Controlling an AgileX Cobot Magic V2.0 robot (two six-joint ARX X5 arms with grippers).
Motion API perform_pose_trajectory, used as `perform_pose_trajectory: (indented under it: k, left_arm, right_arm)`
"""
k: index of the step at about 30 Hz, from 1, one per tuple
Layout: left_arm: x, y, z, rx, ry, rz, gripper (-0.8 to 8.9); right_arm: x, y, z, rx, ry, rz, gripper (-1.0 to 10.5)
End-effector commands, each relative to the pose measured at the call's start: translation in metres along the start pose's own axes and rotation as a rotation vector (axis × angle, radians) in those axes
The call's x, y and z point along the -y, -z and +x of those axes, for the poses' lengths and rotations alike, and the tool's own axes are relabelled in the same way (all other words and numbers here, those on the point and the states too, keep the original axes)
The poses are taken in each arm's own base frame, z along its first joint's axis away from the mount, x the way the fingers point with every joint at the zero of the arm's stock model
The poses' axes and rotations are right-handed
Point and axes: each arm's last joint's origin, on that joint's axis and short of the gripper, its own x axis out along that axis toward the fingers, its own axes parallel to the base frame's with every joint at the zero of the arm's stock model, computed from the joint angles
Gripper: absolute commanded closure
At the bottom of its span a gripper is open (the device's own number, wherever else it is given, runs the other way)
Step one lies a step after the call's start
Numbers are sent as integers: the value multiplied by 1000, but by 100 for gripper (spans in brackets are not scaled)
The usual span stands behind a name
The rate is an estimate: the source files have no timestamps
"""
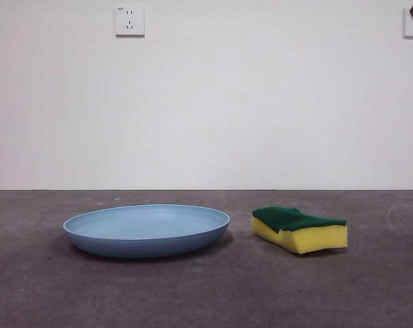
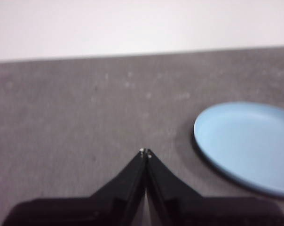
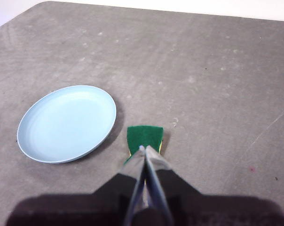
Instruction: Pick up the plate,pick up the cloth,clean the plate with the cloth
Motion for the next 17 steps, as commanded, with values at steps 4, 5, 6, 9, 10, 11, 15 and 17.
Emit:
perform_pose_trajectory:
  k: [4,5,6,9,10,11,15,17]
  left_arm:
    - [-1,6,1,-26,-8,-19,817]
    - [-1,6,1,-26,-9,-19,817]
    - [-1,6,1,-26,-9,-19,817]
    - [-1,6,1,-23,-9,-19,817]
    - [-1,6,1,-23,-9,-19,817]
    - [-1,6,1,-23,-9,-19,817]
    - [-1,6,1,-23,-9,-19,817]
    - [-1,6,1,-23,-9,-19,817]
  right_arm:
    - [0,0,0,6,0,11,946]
    - [0,0,0,6,0,11,946]
    - [0,0,0,6,0,11,946]
    - [0,0,0,6,0,11,946]
    - [0,0,0,6,0,11,946]
    - [0,0,0,6,0,11,946]
    - [0,0,0,6,0,11,946]
    - [0,0,0,6,0,11,946]
